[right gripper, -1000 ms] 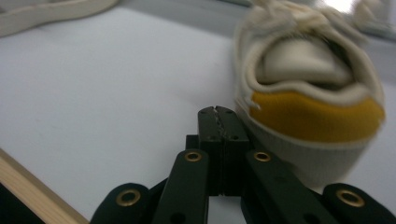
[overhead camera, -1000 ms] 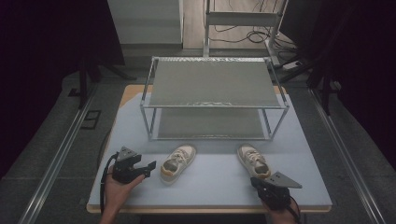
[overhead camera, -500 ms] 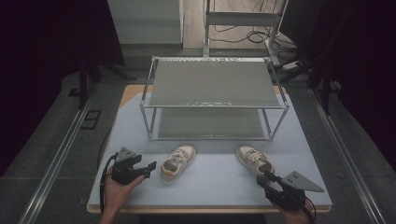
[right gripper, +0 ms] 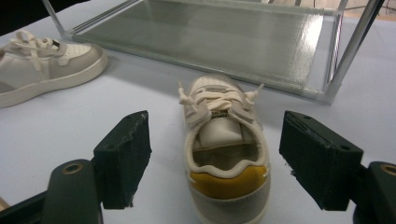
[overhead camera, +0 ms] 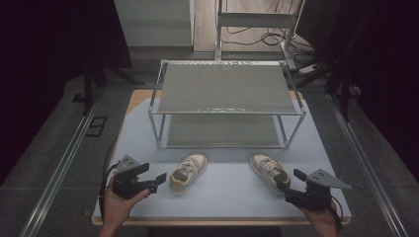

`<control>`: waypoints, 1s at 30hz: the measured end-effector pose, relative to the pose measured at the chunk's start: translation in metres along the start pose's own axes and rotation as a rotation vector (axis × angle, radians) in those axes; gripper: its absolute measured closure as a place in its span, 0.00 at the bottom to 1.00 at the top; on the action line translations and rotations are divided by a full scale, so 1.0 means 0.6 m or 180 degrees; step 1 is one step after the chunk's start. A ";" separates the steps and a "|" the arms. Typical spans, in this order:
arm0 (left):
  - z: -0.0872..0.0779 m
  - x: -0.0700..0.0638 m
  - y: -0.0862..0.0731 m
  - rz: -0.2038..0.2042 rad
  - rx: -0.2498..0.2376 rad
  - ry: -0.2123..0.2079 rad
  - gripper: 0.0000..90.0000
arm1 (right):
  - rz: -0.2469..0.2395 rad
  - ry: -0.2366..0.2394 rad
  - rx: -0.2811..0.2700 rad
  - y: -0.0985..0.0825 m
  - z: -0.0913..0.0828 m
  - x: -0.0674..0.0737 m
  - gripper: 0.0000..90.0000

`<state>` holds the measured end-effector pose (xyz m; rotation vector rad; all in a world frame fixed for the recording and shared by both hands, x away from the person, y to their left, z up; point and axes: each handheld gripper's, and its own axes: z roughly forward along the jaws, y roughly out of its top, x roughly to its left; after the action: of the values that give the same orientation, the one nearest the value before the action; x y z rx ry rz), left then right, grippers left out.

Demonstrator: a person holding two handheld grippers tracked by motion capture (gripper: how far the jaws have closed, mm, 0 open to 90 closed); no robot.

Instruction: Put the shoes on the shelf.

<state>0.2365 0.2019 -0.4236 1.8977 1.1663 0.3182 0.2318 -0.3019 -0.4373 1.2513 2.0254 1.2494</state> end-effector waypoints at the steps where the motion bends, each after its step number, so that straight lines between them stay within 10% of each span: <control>1: 0.005 -0.010 0.004 0.0056 0.0067 -0.0049 0.23 | 0.0029 0.0017 0.0053 0.001 0.005 -0.006 0.25; 15: 0.092 -0.058 0.029 0.0314 0.0699 0.0074 0.12 | 0.0090 -0.0006 0.0424 0.004 0.047 -0.010 0.14; 30: 0.175 -0.057 0.031 0.0323 0.1230 0.0257 0.10 | 0.0024 -0.0121 0.0849 -0.007 0.115 -0.003 0.14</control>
<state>0.2924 0.1142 -0.4643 2.3031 1.2557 0.2382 0.2817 -0.2723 -0.4750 1.3906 2.2156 0.9731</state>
